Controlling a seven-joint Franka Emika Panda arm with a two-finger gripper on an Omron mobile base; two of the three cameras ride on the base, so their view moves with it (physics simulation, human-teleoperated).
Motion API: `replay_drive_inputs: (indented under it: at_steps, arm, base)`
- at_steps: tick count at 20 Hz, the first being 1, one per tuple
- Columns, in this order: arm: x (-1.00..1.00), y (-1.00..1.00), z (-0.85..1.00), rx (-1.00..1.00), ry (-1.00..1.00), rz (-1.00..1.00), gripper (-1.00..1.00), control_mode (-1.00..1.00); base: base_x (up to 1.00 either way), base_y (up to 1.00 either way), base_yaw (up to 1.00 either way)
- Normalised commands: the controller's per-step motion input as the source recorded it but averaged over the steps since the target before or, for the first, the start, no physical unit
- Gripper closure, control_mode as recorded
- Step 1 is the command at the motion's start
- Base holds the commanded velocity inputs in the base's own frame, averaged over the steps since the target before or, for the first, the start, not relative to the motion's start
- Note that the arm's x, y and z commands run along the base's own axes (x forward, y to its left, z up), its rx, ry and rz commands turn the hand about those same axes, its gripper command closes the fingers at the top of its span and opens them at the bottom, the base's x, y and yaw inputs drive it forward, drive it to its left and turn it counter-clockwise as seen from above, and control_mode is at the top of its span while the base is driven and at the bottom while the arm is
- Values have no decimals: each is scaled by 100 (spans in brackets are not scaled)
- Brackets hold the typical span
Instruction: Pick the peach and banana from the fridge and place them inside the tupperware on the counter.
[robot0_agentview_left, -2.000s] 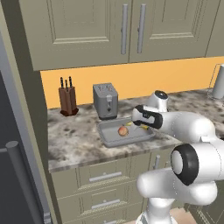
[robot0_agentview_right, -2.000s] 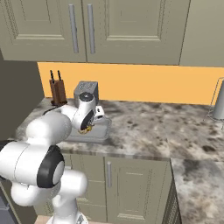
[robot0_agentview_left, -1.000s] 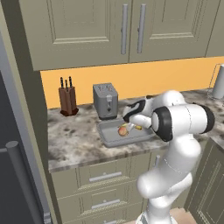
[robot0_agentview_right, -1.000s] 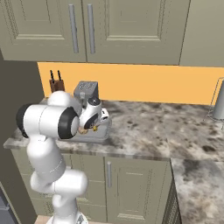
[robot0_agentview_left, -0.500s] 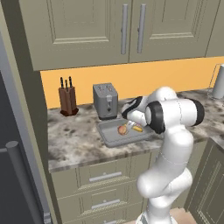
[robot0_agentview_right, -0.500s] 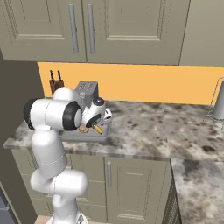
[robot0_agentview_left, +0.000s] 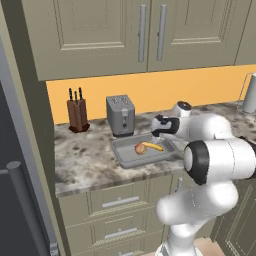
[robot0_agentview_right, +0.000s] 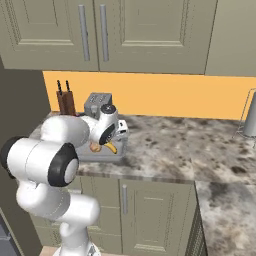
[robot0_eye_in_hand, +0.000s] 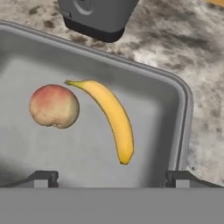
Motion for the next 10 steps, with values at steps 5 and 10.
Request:
replay_drive_inputs:
  at_steps: [5, 10]
  arm:
    - [-91, -19, 73, 0, 2, -7, -100, -100]
    - [-100, -23, 51, 0, -9, -2, -100, -100]
  base:
    - [0, 0, 0]
    - [0, 0, 0]
